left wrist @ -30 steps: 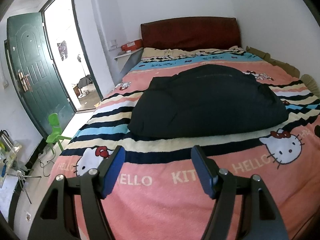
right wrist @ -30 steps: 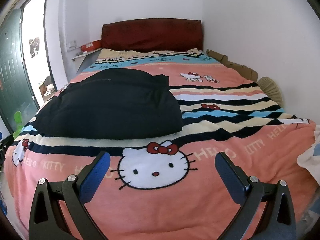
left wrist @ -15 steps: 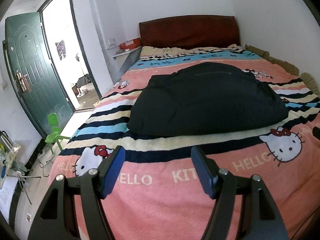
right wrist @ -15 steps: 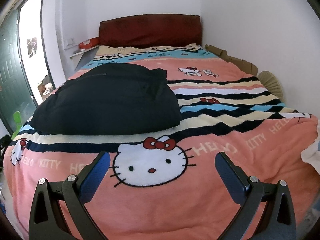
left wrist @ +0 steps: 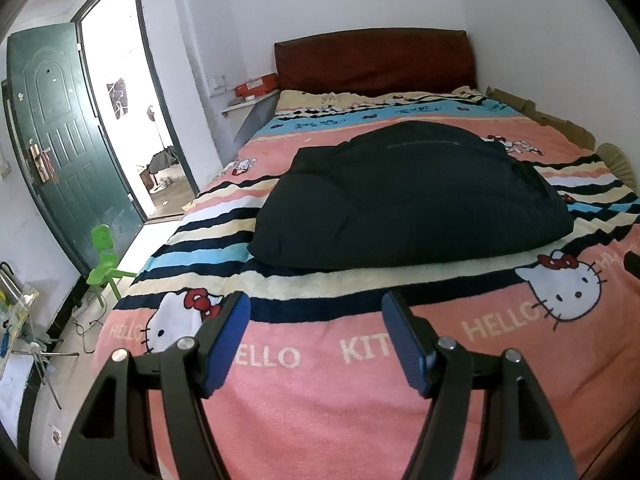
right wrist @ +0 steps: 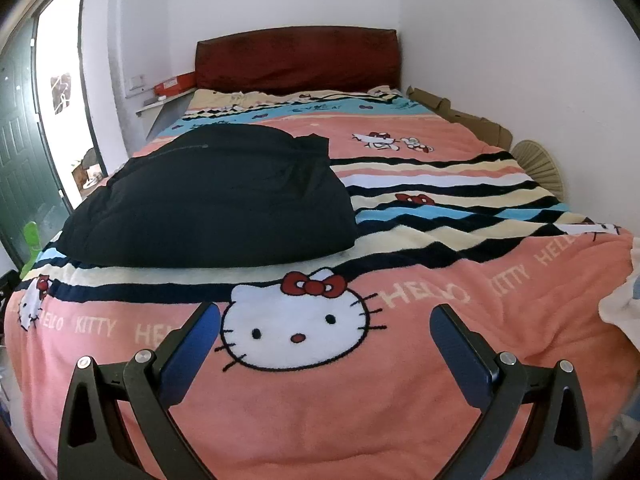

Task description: Fold large clothes

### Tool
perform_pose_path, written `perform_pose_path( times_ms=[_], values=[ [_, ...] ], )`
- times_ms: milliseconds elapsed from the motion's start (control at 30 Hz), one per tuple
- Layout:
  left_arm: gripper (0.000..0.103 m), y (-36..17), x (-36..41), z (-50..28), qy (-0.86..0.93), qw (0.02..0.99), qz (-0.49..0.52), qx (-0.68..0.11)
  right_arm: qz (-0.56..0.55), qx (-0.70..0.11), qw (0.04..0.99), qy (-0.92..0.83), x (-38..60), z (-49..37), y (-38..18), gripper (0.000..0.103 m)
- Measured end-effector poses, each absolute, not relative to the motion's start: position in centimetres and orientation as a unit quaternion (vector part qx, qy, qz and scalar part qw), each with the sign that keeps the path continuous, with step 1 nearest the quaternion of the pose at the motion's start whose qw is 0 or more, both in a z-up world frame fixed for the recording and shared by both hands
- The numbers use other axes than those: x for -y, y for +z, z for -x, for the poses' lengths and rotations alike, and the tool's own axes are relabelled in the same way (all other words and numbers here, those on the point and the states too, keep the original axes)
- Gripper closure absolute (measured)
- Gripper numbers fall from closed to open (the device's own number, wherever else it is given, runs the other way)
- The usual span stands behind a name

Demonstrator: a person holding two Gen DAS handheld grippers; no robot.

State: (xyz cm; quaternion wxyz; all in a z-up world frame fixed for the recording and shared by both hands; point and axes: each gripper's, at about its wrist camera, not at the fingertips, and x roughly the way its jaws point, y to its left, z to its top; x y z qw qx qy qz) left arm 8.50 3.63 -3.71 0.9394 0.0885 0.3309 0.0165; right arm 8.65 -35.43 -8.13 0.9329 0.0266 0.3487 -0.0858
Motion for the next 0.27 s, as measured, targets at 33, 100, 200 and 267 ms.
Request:
perform_pose_path(
  times_ms=[33, 100, 200, 267],
  values=[
    [0.036, -3.71, -3.69, -8.49, 0.016, 0.939, -0.088, -0.331, -0.026, -0.349, 0.933, -0.086, 35.39, -8.62, -8.13, 0.001],
    [0.036, -3.71, -3.67, -8.40, 0.016, 0.940, -0.086, -0.331, -0.025, -0.349, 0.933, -0.086, 35.37, -8.59, -8.15, 0.001],
    [0.036, -3.69, -3.72, -8.38, 0.017, 0.940, -0.086, -0.330, -0.025, -0.350, 0.932, -0.087, 35.25, -8.50, -8.17, 0.001],
    [0.036, -3.67, -3.72, -8.37, 0.017, 0.940, -0.085, -0.330, -0.025, -0.351, 0.932, -0.087, 35.23, -8.44, -8.20, 0.001]
  ],
)
